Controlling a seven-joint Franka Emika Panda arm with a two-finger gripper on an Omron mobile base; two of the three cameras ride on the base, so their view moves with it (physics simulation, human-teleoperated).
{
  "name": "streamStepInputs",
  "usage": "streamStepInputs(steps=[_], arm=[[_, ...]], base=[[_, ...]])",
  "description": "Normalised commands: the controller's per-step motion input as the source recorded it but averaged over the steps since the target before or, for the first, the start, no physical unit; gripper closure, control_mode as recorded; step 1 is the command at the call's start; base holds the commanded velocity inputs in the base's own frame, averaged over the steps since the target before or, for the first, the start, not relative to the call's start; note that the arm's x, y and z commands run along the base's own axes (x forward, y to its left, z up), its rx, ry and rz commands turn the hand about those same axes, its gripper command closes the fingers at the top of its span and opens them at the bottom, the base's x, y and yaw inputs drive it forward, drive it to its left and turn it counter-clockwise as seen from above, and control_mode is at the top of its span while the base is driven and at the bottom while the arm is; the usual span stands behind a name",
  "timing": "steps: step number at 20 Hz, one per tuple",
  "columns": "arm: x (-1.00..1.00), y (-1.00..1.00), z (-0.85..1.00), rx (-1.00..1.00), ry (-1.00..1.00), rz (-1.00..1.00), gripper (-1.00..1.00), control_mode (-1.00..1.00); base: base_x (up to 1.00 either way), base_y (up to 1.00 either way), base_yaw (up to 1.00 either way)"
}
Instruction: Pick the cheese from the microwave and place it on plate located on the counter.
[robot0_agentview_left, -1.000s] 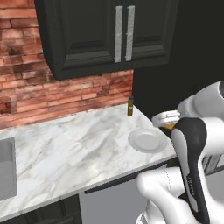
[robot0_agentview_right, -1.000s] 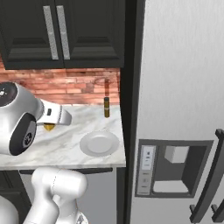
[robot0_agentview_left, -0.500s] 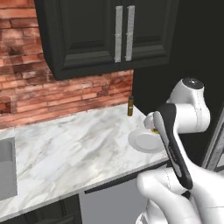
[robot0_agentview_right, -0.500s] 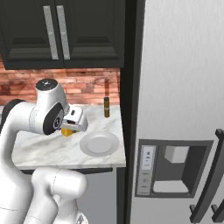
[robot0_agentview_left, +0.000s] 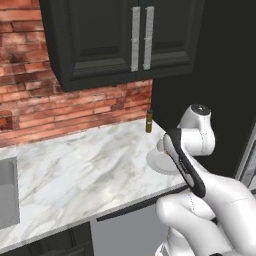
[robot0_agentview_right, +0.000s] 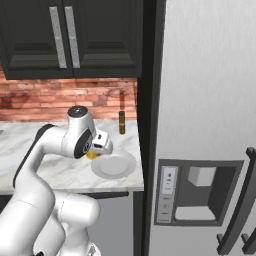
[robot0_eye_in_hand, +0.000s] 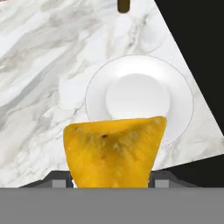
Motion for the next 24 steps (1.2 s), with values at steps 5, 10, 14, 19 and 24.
streamStepInputs(steps=[5,10,14,19,24], arm=[[0.54,-0.02,-0.45,0.00,-0.06,0.00,1.00,-1.00],[0.40,-0.06,-0.42,0.00,0.00,0.00,1.00,-1.00],[0.22,-0.10,-0.29,0.00,0.00,0.00,1.00,-1.00],[0.18,-0.14,-0.15,0.00,0.00,0.00,1.00,-1.00],[0.26,-0.05,-0.29,0.00,0.00,0.00,1.00,-1.00]], base=[[0.00,0.00,0.00],[0.00,0.00,0.00],[0.00,0.00,0.00],[0.00,0.00,0.00],[0.00,0.00,0.00]])
